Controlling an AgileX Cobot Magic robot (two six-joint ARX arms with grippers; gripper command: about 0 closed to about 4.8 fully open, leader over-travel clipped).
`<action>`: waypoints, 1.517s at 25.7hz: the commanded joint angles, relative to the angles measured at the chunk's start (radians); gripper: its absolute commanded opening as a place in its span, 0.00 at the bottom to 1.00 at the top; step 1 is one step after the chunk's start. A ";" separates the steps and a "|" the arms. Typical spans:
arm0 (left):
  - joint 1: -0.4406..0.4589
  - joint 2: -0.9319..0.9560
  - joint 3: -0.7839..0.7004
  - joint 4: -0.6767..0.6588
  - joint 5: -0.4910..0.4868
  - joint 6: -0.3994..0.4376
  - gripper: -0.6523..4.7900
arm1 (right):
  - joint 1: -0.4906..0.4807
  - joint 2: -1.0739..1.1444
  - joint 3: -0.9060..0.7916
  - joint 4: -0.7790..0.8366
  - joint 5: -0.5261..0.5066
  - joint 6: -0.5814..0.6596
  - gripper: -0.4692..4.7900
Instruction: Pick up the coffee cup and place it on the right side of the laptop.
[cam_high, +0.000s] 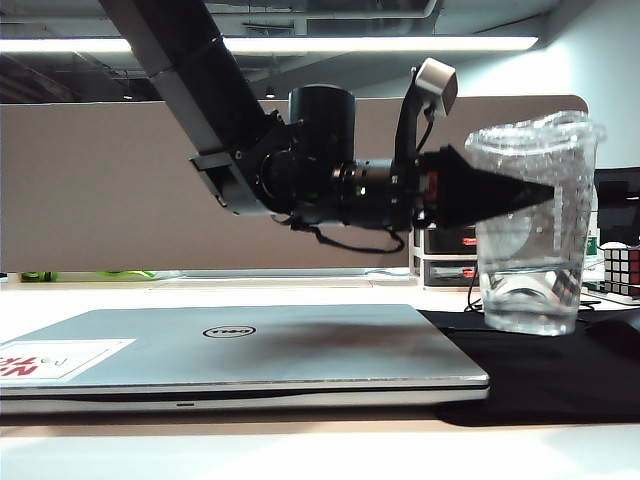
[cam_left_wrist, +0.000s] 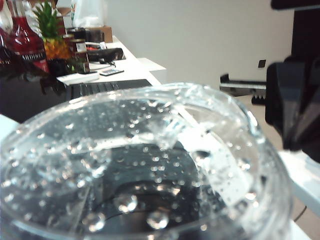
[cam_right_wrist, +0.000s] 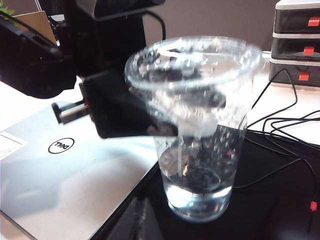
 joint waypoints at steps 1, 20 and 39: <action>-0.001 -0.010 -0.039 0.032 0.004 0.039 0.63 | 0.000 -0.002 -0.005 0.011 -0.002 -0.003 0.09; 0.003 -0.004 -0.057 0.029 0.039 0.068 1.00 | 0.000 -0.002 -0.005 0.011 -0.002 -0.003 0.09; 0.203 -0.005 -0.057 -0.006 0.175 0.062 1.00 | 0.000 -0.002 -0.005 0.011 -0.002 -0.019 0.09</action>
